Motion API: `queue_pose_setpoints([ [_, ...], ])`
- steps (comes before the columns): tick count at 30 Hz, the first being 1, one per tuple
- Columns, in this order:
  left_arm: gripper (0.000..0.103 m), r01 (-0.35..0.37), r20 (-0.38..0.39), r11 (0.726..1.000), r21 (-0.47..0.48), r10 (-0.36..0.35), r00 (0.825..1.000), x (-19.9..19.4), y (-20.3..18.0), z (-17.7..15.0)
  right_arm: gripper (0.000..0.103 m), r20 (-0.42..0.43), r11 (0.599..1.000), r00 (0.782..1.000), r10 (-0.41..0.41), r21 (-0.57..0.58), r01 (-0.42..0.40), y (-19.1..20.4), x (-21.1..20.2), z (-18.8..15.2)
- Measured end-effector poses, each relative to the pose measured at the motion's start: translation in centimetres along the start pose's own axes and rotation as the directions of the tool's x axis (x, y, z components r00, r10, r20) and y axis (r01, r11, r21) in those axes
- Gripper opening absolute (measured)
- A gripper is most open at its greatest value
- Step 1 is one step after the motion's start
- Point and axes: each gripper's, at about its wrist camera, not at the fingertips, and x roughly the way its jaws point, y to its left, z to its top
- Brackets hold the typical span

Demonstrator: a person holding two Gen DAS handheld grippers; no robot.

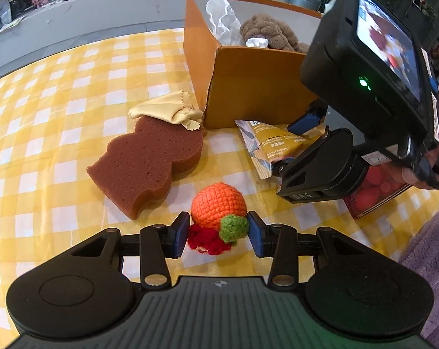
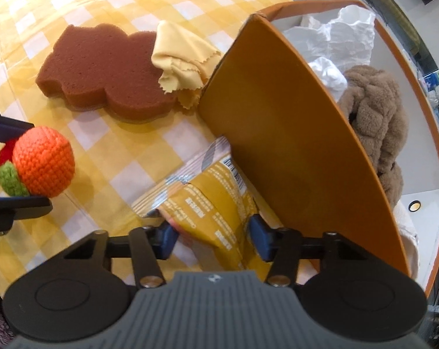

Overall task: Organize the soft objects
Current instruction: 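Carry the fruit and snack bag into the orange box and open both tools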

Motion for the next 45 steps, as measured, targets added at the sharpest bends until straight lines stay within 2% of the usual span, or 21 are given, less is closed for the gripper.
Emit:
queue_pose_setpoints([
  [7, 0.048, -0.005, 0.010, 1.000, -0.028, 0.005, 1.000, -0.6, 0.2, -0.1, 0.032, 0.061, 1.000, 0.998, 0.029, 0.008, -0.029, 0.5, -2.4, -0.9],
  [16, 0.048, -0.024, -0.015, 0.999, -0.023, 0.024, 1.000, -1.9, -0.6, -0.8, 0.032, 0.153, 0.993, 0.984, 0.091, 0.056, -0.100, 0.6, -8.4, -3.2],
  [23, 0.048, -0.047, 0.008, 0.999, 0.009, 0.047, 0.999, -4.2, -1.9, -1.0, 0.032, 0.235, 0.989, 0.966, 0.107, 0.078, -0.128, 0.4, -12.8, -4.8],
  [28, 0.048, -0.072, 0.052, 0.997, 0.034, 0.070, 0.996, -6.9, -3.0, -0.4, 0.032, 0.301, 0.985, 0.947, 0.113, 0.091, -0.147, 0.6, -15.9, -7.0],
  [36, 0.048, -0.099, 0.133, 0.989, 0.106, 0.084, 0.987, -10.9, -5.7, 2.8, 0.032, 0.416, 0.985, 0.907, 0.065, 0.117, -0.124, -2.0, -22.2, -9.1],
  [40, 0.048, -0.122, 0.180, 0.979, 0.161, 0.093, 0.979, -11.9, -7.5, 5.3, 0.032, 0.437, 0.984, 0.900, -0.004, 0.161, -0.073, -4.6, -23.8, -9.5],
  [45, 0.048, -0.128, 0.231, 0.966, 0.222, 0.075, 0.970, -11.5, -9.5, 8.8, 0.032, 0.442, 0.974, 0.894, -0.075, 0.226, -0.029, -8.4, -23.9, -9.3],
])
